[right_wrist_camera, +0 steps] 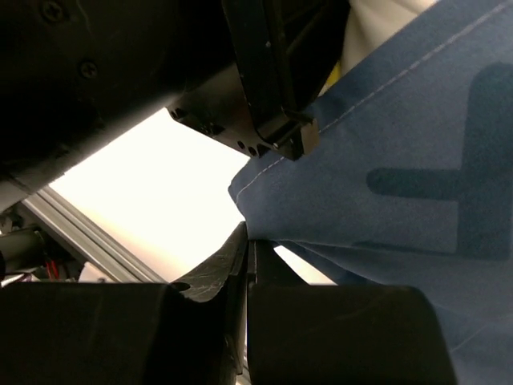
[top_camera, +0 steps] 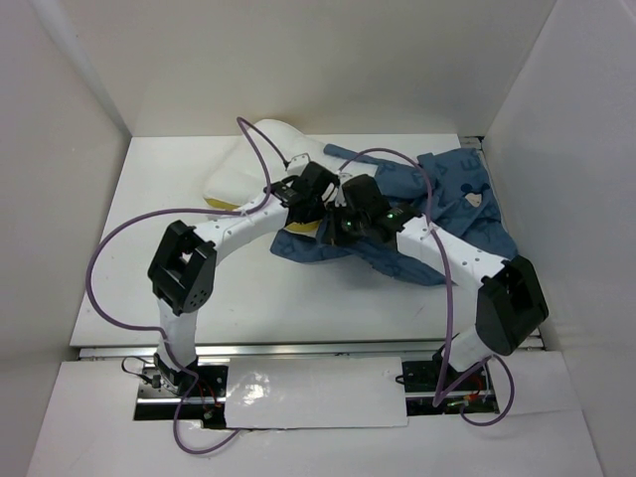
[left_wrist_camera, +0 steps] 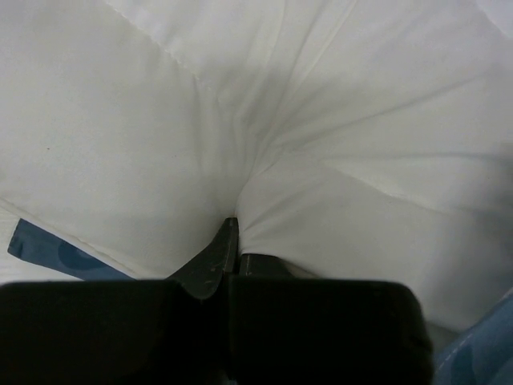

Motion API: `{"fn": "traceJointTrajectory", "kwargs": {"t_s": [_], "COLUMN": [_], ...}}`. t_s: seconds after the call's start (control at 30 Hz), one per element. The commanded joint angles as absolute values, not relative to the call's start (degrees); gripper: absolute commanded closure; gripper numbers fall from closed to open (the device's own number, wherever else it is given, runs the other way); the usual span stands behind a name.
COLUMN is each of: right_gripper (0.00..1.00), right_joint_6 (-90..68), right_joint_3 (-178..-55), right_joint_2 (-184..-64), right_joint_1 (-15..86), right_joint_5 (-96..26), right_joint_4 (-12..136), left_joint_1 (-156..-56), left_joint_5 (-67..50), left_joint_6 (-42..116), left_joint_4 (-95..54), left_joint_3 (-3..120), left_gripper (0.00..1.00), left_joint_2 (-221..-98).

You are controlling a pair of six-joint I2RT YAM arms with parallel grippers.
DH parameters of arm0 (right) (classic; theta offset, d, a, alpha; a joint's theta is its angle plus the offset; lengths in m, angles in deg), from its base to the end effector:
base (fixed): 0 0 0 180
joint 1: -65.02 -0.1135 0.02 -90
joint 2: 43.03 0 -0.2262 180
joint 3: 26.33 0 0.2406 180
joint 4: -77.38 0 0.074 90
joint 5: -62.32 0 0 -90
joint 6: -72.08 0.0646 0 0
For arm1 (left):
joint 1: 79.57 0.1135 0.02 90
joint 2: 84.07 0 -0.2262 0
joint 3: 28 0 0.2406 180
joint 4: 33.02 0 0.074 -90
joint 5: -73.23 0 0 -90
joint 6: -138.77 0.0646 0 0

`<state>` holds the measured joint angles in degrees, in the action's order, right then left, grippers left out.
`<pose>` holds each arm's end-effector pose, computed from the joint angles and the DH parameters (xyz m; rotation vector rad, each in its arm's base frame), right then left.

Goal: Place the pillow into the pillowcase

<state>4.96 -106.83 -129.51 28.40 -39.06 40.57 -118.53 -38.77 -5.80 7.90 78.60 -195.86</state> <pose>0.2702 0.2167 0.2209 -0.3940 2.3894 0.7339 0.3546 -0.2556 0.2053 -0.4961 2.2785 -0.3729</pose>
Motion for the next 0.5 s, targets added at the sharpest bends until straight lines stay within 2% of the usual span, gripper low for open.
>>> {"fn": "traceJointTrajectory", "kwargs": {"t_s": [0.0, 0.13, 0.27, 0.33, 0.37, 0.4, 0.43, 0.47], "right_gripper": [1.00, 1.00, 1.00, 1.00, 1.00, 1.00, 1.00, 1.00], "right_joint_6": [3.97, 1.07, 1.68, 2.29, 2.30, 2.30, 1.78, 0.90], "right_joint_3": [-107.57, -105.03, -95.91, -93.95, -93.42, -92.72, -92.71, -92.02], "right_joint_2": [-126.70, -124.16, -118.81, -118.18, -117.31, -116.60, -116.60, -114.94], "right_joint_1": [26.35, 26.35, 26.87, 26.88, 26.88, 26.88, 26.88, 26.88], "right_joint_5": [-41.39, -43.94, -47.62, -47.63, -45.54, -44.48, -41.33, -39.91], "right_joint_4": [51.75, 63.35, 77.84, 78.76, 76.50, 74.99, 73.15, 71.31], "left_joint_1": [-118.77, -118.77, -118.25, -118.25, -118.25, -118.25, -117.72, -117.72], "left_joint_5": [-36.12, -22.44, -19.23, -18.01, -18.61, -19.14, -19.15, -19.15], "left_joint_6": [-9.94, -12.13, -16.18, -16.18, -15.49, -14.61, -13.04, -11.80], "left_joint_4": [4.28, -4.06, -9.08, -9.62, -6.05, -4.10, -1.91, -0.23], "left_joint_3": [80.05, 72.68, 64.50, 64.49, 66.05, 67.20, 68.34, 69.14], "left_gripper": [1.00, 1.00, 1.00, 1.00, 0.95, 0.83, 0.53, 0.40], "left_joint_2": [-194.73, -188.93, -183.30, -182.68, -182.68, -182.68, -183.29, -183.30]}}
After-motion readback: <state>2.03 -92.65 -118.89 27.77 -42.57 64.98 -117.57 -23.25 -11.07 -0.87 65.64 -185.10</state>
